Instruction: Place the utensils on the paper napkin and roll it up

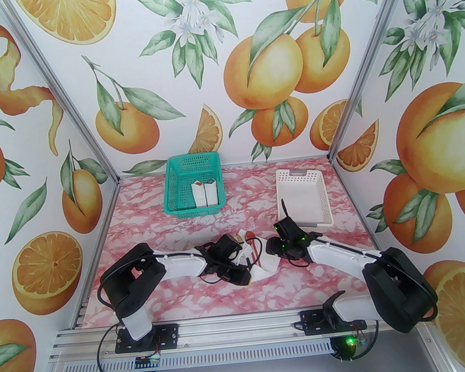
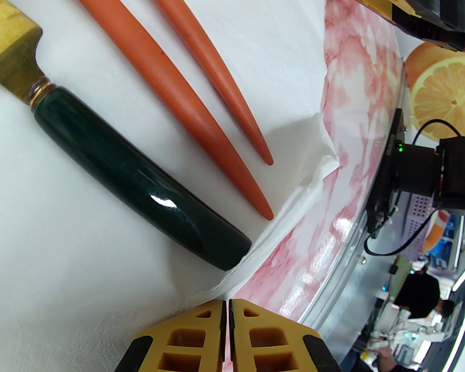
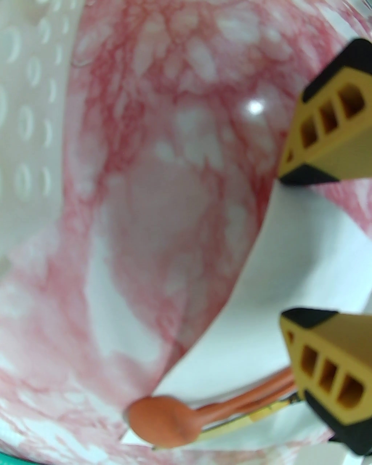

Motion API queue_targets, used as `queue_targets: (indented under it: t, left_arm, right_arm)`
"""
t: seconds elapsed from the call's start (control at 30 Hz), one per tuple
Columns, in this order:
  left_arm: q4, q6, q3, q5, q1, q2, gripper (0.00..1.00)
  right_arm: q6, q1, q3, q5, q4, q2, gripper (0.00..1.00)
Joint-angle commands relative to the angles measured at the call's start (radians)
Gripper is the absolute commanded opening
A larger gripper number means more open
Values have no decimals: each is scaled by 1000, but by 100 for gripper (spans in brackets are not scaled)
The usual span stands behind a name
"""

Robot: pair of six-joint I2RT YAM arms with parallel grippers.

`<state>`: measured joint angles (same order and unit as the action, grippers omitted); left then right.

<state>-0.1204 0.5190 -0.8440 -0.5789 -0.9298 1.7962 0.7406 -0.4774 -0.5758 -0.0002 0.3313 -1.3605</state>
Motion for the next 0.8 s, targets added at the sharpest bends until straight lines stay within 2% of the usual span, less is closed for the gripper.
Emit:
queue_targets:
  t: [0.0, 0.4, 0.77]
  left_arm:
    - [-38, 3, 11, 30, -3, 3, 13]
    - [-30, 5, 9, 29, -2, 9, 13]
    - [-30, 7, 9, 31, -3, 8, 13]
  right_arm:
    - [65, -45, 38, -95, 4, 6, 60]
    - [134, -46, 106, -223, -100, 134, 59]
    - [121, -18, 129, -245, -167, 219, 60]
